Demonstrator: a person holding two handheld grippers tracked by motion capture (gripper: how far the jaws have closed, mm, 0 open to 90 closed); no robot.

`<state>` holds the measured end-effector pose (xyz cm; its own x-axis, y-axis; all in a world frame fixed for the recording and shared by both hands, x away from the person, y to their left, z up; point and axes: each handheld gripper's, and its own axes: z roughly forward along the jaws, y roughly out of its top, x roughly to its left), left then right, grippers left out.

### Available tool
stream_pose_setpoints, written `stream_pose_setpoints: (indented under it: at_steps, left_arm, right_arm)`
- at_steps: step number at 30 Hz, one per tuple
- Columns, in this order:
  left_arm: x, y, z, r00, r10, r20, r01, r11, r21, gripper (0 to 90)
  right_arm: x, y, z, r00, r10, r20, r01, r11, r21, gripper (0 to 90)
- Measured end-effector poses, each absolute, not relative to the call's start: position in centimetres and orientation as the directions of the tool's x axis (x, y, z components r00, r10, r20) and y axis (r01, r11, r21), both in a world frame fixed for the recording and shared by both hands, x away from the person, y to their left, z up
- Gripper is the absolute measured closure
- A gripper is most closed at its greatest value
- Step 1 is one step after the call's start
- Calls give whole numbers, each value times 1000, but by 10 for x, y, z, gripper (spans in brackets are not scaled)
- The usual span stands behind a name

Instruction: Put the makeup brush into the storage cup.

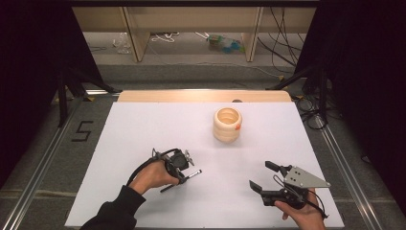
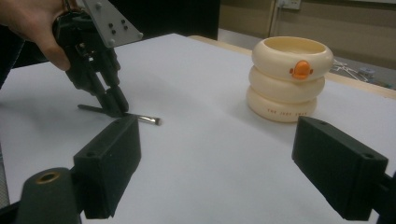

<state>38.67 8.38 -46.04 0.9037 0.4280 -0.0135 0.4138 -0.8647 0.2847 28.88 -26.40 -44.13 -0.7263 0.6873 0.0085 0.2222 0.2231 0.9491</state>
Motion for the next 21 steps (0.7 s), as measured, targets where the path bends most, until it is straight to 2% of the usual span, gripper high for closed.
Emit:
stream_pose_setpoints:
  at_steps: [21]
  left_arm:
    - [390, 79, -459, 903, 430, -6, 418, -874, 249, 835]
  right_arm:
    - [291, -264, -442, -736, 677, -15, 192, 230, 954, 168]
